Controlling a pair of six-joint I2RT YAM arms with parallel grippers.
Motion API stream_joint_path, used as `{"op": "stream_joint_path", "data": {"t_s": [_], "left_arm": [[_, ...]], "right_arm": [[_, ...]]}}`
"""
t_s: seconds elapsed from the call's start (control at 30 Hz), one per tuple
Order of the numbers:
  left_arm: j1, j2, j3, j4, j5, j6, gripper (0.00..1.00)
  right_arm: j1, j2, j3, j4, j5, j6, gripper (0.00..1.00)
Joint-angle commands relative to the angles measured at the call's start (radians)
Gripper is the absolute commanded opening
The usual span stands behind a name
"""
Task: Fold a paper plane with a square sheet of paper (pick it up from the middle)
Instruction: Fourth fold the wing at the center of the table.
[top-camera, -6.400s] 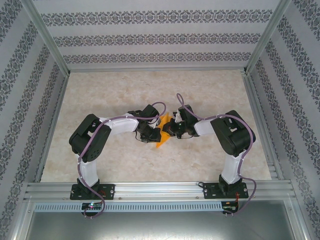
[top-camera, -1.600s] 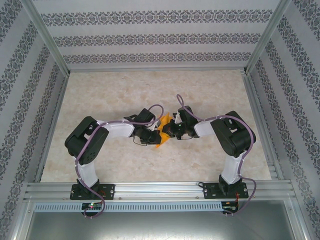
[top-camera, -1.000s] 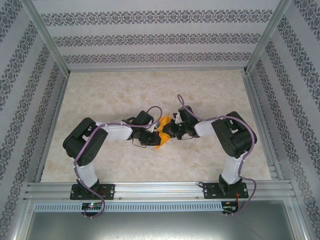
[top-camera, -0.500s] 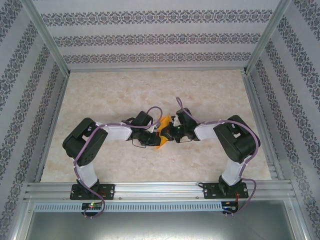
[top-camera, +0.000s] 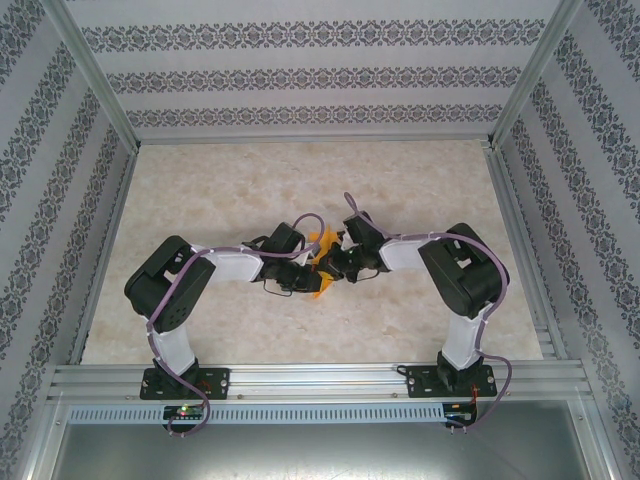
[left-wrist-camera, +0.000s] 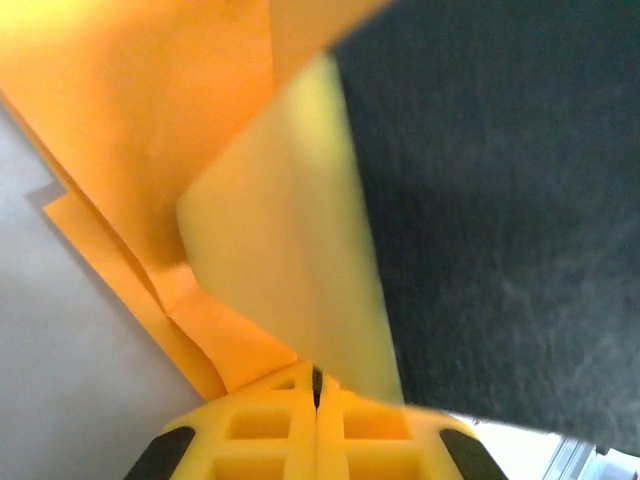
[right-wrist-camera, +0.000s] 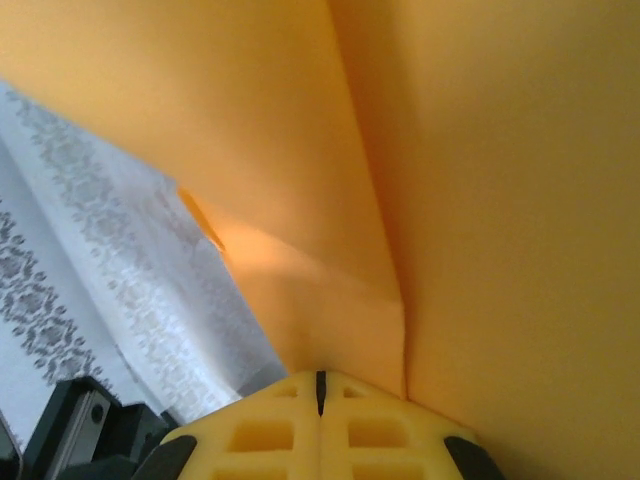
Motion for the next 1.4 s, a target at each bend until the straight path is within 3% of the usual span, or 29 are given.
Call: {"op": "stream_joint_path", "data": {"t_s": [0.0, 0.2, 0.53, 1.37], "left_arm": [[0.003, 0.04, -0.067, -0.135, -0.079, 0.038, 0.0], [0.003, 0.038, -0.069, -0.154, -0.085, 0.06, 0.0], [0.004, 0.044, -0.091, -0.152, -0.088, 0.069, 0.0], [0.006, 0.076, -0.077, -0.183, -0.059, 0.097, 0.0]], "right_arm": [[-0.023, 0.023, 0.064, -0.141, 0.121, -0.064, 0.05], [-0.041, 0.077, 0.187, -0.267, 0.188, -0.139, 0.04], [-0.107, 0.119, 0.261, -0.293, 0.218, -0.185, 0.03], [-0.268, 0.267, 0.485, -0.344, 0.148, -0.275, 0.03]]}}
